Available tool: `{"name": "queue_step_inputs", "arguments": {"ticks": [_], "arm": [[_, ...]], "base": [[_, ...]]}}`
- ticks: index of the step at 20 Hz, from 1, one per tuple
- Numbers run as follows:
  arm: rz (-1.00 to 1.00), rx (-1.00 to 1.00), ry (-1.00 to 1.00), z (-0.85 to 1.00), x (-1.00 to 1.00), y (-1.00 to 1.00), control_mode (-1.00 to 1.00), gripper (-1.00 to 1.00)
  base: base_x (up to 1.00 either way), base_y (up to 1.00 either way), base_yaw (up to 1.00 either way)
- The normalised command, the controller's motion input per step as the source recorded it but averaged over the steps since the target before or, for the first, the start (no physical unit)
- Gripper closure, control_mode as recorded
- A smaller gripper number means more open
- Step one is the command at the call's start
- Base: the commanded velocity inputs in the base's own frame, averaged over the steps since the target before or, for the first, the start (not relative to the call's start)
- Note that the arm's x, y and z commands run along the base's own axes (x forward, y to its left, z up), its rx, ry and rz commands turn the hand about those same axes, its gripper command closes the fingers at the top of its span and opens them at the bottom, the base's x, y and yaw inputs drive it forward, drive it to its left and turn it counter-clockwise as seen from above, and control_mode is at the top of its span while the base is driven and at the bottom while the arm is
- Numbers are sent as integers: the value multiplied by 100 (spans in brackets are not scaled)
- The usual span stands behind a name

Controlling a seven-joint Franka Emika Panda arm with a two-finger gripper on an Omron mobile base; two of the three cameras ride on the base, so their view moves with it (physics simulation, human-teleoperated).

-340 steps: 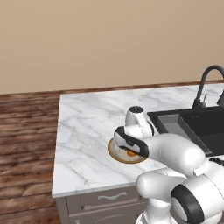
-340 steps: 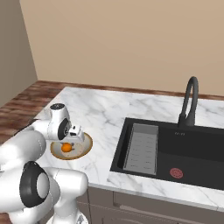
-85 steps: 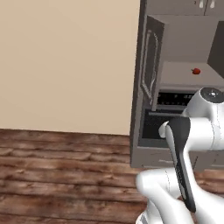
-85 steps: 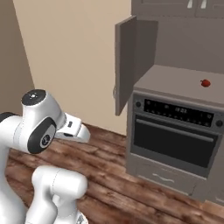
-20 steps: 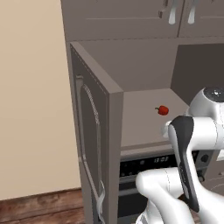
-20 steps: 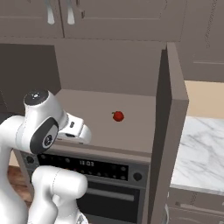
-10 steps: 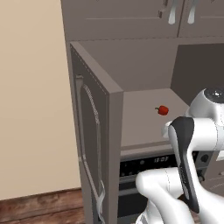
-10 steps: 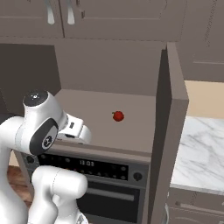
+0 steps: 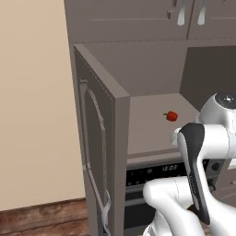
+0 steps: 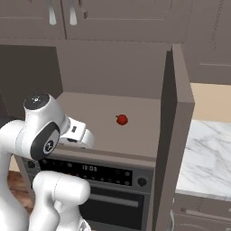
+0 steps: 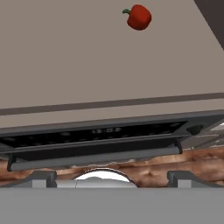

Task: Pick the bell peppers from the cabinet and place them in one bowl. Pick the tangerine from the sink and place it in the other bowl.

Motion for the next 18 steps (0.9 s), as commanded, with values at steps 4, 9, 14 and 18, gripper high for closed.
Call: {"name": "queue_step_inputs", "arguments": {"ticks": [4,9,14,18], "arm": [[0,5,3,-31,0,-10,-100,-100],[3,5,2,-23,11,-27,-100,-100],[1,-1,0,26,0,0,-100,-100],[5,-12,0,46,31,0,-100,-100]], "base": [[0,0,0],[0,0,0],[0,0,0],[0,0,0]]}}
